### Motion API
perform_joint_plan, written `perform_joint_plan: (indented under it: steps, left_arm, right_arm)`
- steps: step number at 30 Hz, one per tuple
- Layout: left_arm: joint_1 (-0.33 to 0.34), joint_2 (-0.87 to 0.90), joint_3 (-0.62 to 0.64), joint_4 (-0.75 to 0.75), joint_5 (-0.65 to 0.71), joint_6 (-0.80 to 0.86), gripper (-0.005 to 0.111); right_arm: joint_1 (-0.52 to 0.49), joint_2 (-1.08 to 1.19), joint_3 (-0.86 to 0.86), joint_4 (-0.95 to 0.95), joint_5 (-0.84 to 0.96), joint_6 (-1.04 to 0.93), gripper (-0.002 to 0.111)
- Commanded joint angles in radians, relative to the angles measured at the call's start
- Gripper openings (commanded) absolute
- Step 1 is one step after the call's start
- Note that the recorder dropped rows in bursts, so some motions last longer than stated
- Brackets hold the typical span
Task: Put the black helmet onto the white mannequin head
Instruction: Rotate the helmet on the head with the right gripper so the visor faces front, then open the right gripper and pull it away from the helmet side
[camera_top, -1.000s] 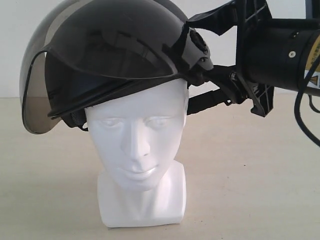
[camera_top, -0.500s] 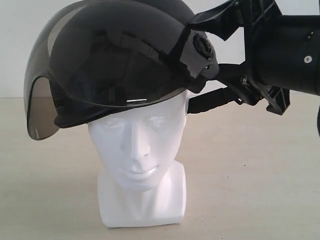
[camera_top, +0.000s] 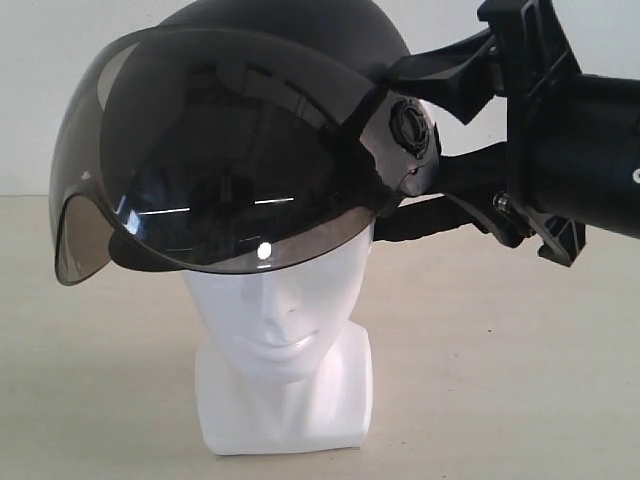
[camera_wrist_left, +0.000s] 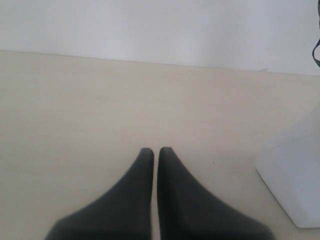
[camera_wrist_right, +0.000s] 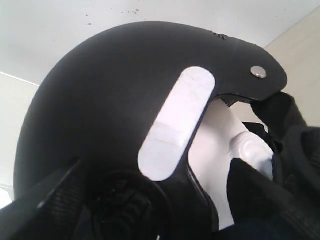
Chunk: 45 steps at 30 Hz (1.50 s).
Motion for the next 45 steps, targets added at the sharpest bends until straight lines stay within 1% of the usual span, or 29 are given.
perform_joint_plan:
  steps: [1, 5, 9, 11, 14, 17, 28, 32, 35, 38, 45]
  left_arm:
    - [0.003, -0.004, 0.004, 0.002, -0.005, 0.004, 0.004]
    - [0.003, -0.004, 0.004, 0.002, -0.005, 0.004, 0.004]
    - [0.003, -0.004, 0.004, 0.002, -0.005, 0.004, 0.004]
    - [0.003, -0.004, 0.004, 0.002, -0.005, 0.004, 0.004]
    - [0.003, -0.004, 0.004, 0.002, -0.005, 0.004, 0.004]
    - [0.003, -0.004, 0.004, 0.002, -0.005, 0.004, 0.004]
    - [0.003, -0.004, 0.004, 0.002, -0.005, 0.004, 0.004]
    - [0.003, -0.004, 0.004, 0.002, -0.005, 0.004, 0.004]
    - [0.003, -0.004, 0.004, 0.002, -0.005, 0.004, 0.004]
    - [0.003, -0.004, 0.004, 0.002, -0.005, 0.004, 0.004]
    - [0.003, -0.004, 0.004, 0.002, -0.005, 0.004, 0.004]
  right_arm:
    - [-0.02, 0.014, 0.053, -0.089, 0.32, -0.114, 0.071]
    - [-0.02, 0.033, 0.053, -0.096, 0.355, -0.145, 0.071]
    - [-0.02, 0.057, 0.053, -0.096, 0.294, -0.128, 0.071]
    - [-0.02, 0.061, 0.053, -0.096, 0.303, -0.161, 0.071]
    - [-0.02, 0.061, 0.053, -0.096, 0.325, -0.276, 0.071]
    - [-0.02, 0.061, 0.053, -0.085, 0.327, -0.26, 0.071]
    - [-0.02, 0.152, 0.053, 0.456, 0.286, -0.262, 0.071]
    - [-0.02, 0.15, 0.053, 0.475, 0.27, -0.285, 0.071]
    - [-0.02, 0.15, 0.053, 0.523, 0.312, -0.294, 0.071]
    - [-0.02, 0.15, 0.053, 0.643, 0.316, -0.37, 0.071]
    - [-0.02, 0.149, 0.05, 1.009, 0.319, -0.654, 0.071]
